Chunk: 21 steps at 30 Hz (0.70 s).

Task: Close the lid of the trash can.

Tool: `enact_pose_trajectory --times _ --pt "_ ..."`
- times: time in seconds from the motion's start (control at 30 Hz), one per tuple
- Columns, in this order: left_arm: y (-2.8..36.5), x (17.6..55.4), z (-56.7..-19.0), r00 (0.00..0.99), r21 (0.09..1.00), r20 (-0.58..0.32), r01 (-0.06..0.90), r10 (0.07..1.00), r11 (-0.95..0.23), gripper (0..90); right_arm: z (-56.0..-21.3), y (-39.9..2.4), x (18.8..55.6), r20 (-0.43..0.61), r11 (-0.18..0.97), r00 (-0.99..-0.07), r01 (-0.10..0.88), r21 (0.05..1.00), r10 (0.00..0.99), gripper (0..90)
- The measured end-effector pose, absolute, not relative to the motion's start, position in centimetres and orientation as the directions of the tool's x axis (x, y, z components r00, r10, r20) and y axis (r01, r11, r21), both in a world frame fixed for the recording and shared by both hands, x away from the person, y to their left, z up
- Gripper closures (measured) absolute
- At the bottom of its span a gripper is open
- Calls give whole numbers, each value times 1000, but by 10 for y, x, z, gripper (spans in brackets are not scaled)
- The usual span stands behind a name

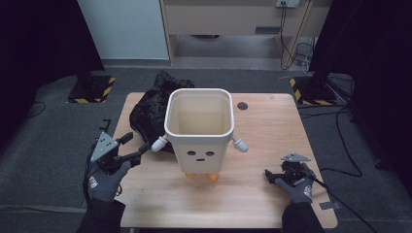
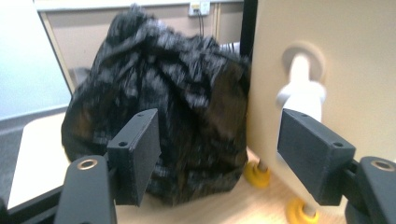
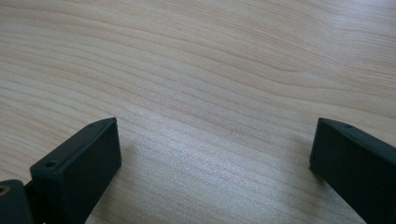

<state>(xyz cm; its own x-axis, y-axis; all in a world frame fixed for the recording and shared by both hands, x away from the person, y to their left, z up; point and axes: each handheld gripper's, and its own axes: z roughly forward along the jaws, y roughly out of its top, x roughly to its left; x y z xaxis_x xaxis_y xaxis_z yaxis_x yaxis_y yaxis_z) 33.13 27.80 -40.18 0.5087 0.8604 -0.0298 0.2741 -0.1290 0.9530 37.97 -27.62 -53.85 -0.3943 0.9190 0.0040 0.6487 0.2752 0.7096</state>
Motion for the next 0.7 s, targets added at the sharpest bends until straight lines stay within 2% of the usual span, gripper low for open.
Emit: enact_pose_trajectory --times 0.7 --pt "302 322 -501 441 811 -26 534 897 -239 269 -538 -276 380 1 282 -400 648 708 917 23"
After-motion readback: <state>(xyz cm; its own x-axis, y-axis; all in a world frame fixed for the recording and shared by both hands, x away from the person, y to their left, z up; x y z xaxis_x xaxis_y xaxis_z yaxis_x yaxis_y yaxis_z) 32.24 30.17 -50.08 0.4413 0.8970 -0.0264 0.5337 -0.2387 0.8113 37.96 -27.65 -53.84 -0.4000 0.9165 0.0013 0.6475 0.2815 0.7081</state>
